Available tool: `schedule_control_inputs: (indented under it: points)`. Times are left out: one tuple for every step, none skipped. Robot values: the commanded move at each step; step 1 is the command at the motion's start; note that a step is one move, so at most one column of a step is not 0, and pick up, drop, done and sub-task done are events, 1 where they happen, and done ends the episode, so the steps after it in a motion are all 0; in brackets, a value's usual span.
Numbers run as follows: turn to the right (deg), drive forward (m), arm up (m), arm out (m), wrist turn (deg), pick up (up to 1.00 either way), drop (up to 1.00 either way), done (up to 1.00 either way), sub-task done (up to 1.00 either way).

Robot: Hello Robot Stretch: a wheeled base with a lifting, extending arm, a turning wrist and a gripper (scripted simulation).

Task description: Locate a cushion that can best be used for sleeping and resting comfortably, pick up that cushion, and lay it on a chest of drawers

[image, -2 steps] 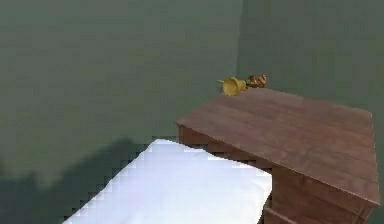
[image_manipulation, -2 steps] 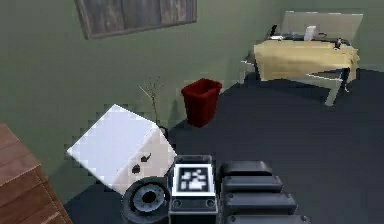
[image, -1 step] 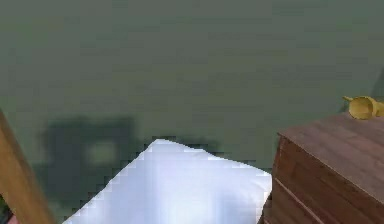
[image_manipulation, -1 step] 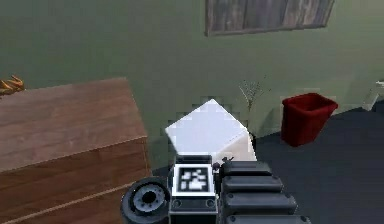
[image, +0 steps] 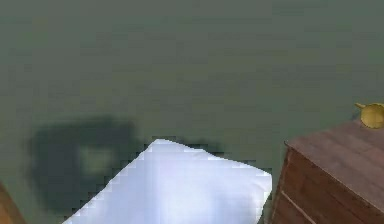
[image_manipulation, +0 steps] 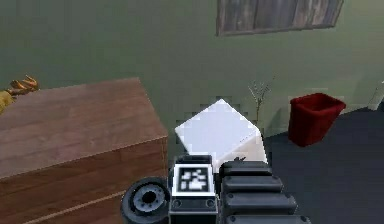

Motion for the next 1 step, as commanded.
schedule_control_inputs:
  points:
    - [45.0,0.0,0.0,0.0,0.0,0.0,0.0,0.0,0.0]
